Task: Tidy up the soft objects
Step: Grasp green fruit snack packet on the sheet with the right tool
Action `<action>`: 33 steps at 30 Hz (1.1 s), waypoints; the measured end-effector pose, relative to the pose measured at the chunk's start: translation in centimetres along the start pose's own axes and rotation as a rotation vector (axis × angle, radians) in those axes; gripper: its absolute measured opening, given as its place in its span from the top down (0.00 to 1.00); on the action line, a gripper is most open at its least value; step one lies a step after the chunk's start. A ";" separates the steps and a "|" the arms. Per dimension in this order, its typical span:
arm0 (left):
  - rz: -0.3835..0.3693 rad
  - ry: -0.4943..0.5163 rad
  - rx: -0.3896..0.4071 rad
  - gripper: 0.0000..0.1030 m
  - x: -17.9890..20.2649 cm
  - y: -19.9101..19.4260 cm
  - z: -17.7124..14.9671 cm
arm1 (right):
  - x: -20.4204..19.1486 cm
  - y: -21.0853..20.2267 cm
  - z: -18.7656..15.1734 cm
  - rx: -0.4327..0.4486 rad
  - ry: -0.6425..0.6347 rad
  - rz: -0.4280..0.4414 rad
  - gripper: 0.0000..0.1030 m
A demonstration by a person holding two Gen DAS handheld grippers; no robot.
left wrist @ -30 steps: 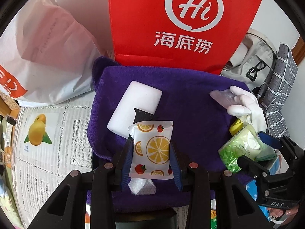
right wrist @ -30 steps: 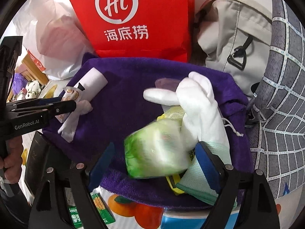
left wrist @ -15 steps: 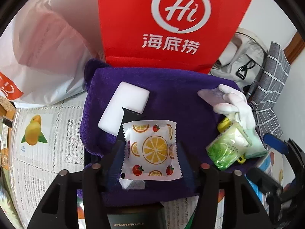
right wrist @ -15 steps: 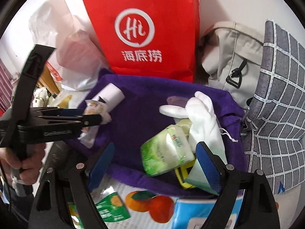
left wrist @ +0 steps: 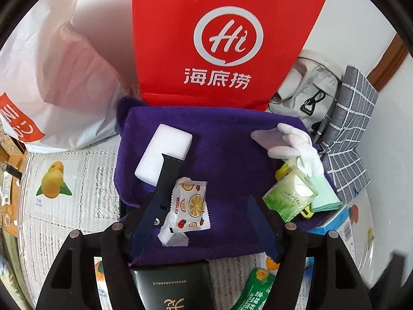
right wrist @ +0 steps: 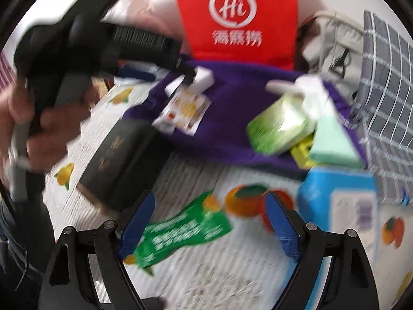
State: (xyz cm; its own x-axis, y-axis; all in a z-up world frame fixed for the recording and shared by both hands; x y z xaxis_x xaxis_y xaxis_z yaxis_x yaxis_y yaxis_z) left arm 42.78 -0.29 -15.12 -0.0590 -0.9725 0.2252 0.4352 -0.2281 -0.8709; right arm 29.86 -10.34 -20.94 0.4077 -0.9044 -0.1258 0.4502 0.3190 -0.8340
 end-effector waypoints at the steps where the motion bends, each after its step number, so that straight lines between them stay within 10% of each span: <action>1: -0.006 -0.001 0.001 0.33 0.0 -0.1 0.0 | -0.3 0.6 -0.8 -0.029 0.022 -0.009 0.18; 13: -0.014 0.014 0.033 0.33 0.1 -1.9 0.1 | -0.9 2.3 -3.9 -0.014 0.393 -0.033 0.32; 23: -0.030 0.009 0.093 0.33 0.4 -4.4 0.4 | -2.1 3.3 -4.0 -0.050 0.133 -0.254 0.36; 33: -0.026 0.031 0.137 0.33 1.2 -6.5 0.0 | -0.7 1.4 -6.7 -0.064 0.148 -0.242 0.31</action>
State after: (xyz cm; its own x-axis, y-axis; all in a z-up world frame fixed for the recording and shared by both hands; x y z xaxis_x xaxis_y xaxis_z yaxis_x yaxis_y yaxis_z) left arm 39.87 0.01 -9.20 -0.0990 -0.9678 0.2314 0.5517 -0.2469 -0.7966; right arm 24.90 -11.18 -25.62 0.1719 -0.9851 0.0073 0.4670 0.0750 -0.8811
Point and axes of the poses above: each gripper's, at about its wrist camera, not at the fingertips, and y roughly the way its jaws point, x to its right, z to its top, the point moved 7 cm from there along y, roughly the way its jaws point, and after that the axes turned 6 degrees about -y, right-handed, at the moved point
